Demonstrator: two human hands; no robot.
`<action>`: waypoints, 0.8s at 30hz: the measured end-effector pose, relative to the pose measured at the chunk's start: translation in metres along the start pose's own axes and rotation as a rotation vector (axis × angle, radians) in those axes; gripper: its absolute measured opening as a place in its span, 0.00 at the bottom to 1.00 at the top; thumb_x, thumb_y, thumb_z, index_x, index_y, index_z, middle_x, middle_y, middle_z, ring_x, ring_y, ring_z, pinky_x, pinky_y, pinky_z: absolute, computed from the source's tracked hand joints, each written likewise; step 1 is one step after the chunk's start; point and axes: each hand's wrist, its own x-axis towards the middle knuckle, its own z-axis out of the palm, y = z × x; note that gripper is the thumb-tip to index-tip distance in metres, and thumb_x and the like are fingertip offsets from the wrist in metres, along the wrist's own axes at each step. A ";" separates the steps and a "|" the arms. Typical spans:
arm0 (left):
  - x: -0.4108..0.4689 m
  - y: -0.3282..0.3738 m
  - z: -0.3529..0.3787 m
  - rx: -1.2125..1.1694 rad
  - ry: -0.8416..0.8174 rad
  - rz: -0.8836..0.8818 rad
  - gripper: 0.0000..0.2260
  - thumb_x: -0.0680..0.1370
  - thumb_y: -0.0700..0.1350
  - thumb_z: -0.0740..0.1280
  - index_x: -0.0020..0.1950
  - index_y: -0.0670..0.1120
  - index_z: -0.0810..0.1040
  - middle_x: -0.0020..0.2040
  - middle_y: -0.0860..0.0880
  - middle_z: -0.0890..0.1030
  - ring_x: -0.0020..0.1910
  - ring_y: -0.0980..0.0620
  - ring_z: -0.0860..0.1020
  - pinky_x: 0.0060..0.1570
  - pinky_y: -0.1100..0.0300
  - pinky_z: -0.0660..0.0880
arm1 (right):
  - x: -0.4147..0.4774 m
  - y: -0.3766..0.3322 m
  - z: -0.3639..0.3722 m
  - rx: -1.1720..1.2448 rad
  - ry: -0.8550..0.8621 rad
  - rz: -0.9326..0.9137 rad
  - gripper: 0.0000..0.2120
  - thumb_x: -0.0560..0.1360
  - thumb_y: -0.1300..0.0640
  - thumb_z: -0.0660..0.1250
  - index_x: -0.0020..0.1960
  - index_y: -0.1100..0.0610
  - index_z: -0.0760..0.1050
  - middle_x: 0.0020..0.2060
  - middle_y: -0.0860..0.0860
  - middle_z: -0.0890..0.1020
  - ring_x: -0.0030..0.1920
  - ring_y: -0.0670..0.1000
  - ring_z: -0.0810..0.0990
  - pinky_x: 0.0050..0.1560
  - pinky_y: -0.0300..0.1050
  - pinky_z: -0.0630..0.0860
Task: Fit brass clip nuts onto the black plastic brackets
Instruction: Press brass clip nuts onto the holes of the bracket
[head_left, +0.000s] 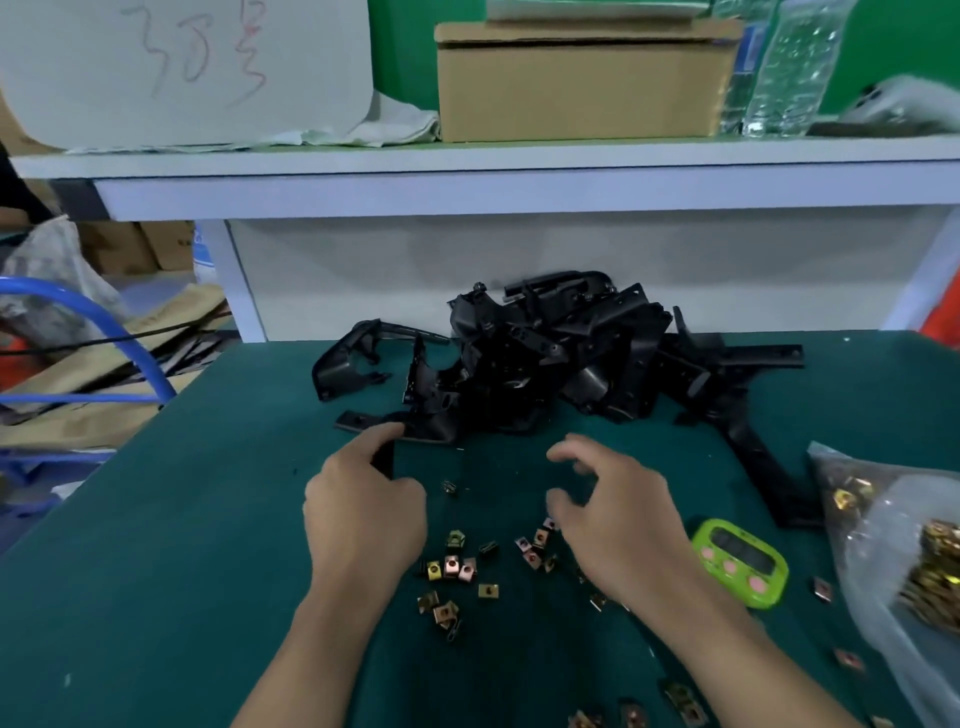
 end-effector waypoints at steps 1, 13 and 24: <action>-0.014 0.005 -0.002 -0.029 0.011 0.034 0.30 0.68 0.33 0.64 0.65 0.59 0.80 0.30 0.68 0.78 0.24 0.58 0.78 0.29 0.57 0.79 | -0.010 -0.003 -0.001 0.055 -0.027 0.007 0.11 0.78 0.49 0.71 0.58 0.37 0.76 0.54 0.41 0.82 0.32 0.38 0.79 0.34 0.36 0.76; -0.146 0.008 0.017 -0.096 -0.440 0.462 0.43 0.70 0.53 0.74 0.75 0.78 0.52 0.60 0.78 0.76 0.58 0.78 0.74 0.57 0.84 0.63 | -0.072 -0.021 -0.023 0.893 -0.020 0.444 0.07 0.81 0.59 0.65 0.55 0.53 0.81 0.45 0.53 0.88 0.46 0.53 0.87 0.49 0.52 0.81; -0.077 -0.035 0.023 0.442 -0.332 0.340 0.21 0.80 0.54 0.68 0.74 0.56 0.73 0.77 0.55 0.70 0.77 0.54 0.64 0.76 0.58 0.60 | -0.094 0.016 -0.040 -0.625 0.003 -0.029 0.29 0.69 0.63 0.70 0.67 0.44 0.73 0.55 0.43 0.81 0.57 0.50 0.75 0.51 0.44 0.68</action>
